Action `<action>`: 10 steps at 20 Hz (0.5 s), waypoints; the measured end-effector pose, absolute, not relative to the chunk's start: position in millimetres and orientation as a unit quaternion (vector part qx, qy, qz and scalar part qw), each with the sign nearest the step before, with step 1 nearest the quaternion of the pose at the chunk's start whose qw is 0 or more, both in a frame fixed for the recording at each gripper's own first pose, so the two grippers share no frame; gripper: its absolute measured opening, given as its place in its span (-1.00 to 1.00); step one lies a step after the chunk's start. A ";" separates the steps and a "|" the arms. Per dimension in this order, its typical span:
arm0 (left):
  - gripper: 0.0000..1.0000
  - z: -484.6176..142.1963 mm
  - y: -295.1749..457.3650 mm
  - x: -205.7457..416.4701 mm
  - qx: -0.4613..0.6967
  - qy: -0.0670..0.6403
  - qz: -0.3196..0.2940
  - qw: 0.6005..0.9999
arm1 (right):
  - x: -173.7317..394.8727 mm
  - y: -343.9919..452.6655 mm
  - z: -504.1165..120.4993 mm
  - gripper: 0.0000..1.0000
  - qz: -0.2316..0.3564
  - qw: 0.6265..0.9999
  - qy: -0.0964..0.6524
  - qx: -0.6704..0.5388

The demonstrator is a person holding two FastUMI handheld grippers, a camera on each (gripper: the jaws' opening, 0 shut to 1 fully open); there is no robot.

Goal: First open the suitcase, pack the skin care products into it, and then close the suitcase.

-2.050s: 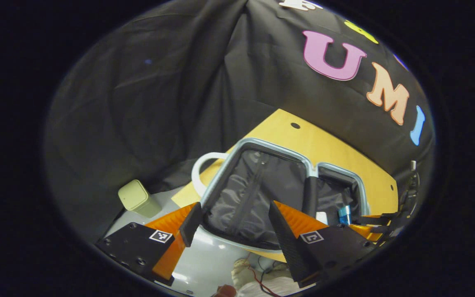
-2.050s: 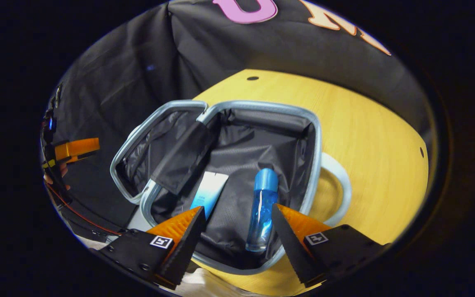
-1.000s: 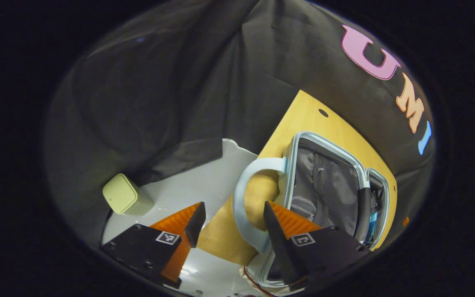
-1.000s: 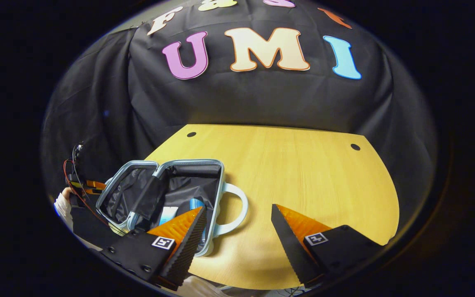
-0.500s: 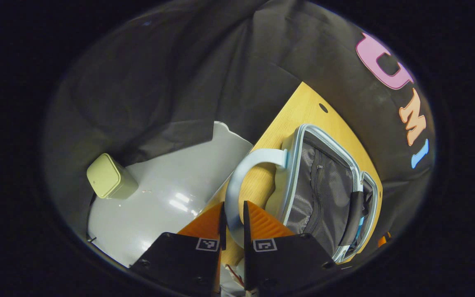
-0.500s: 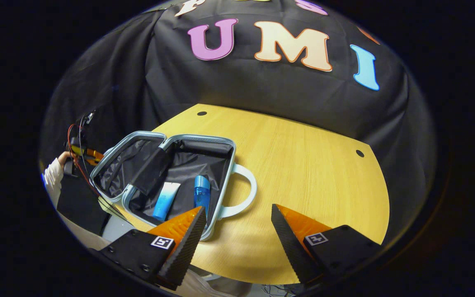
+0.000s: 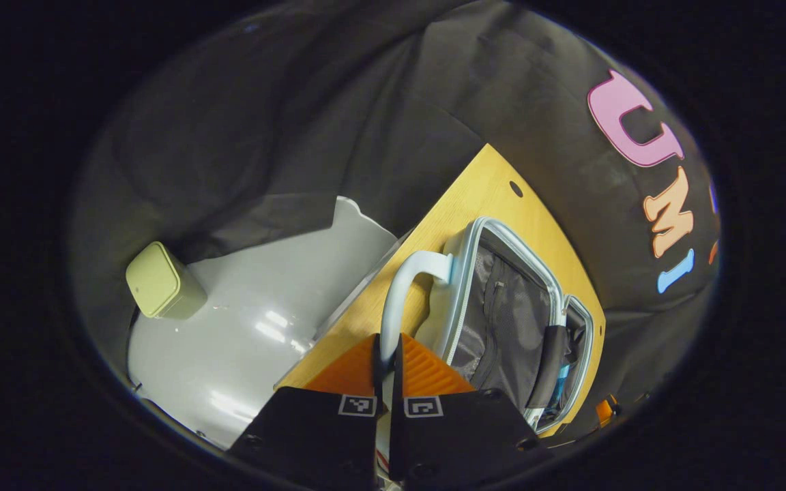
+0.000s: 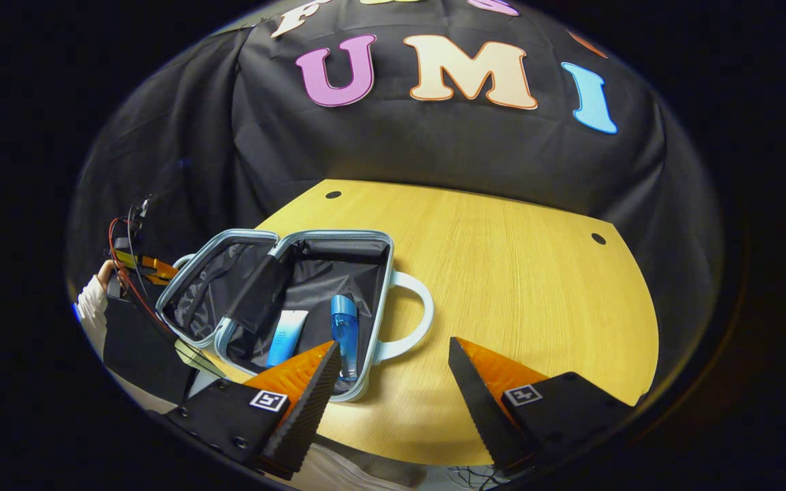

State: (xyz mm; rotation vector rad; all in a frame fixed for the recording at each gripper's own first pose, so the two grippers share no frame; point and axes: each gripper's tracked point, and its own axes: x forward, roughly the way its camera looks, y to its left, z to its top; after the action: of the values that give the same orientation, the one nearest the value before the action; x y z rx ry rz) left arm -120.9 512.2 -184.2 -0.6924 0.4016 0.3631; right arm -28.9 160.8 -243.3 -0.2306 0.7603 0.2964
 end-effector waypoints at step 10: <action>-1.00 -77.5 464.0 -141.5 -0.291 0.142 0.167 0.931 | -24.0 133.2 -240.1 0.92 0.108 0.920 0.365 -0.087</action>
State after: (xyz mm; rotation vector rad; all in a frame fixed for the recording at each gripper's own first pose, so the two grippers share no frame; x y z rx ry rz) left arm -141.5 464.0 -77.5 -0.5952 0.2917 0.3413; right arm -24.0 133.2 -240.1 -0.1792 0.7509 0.2221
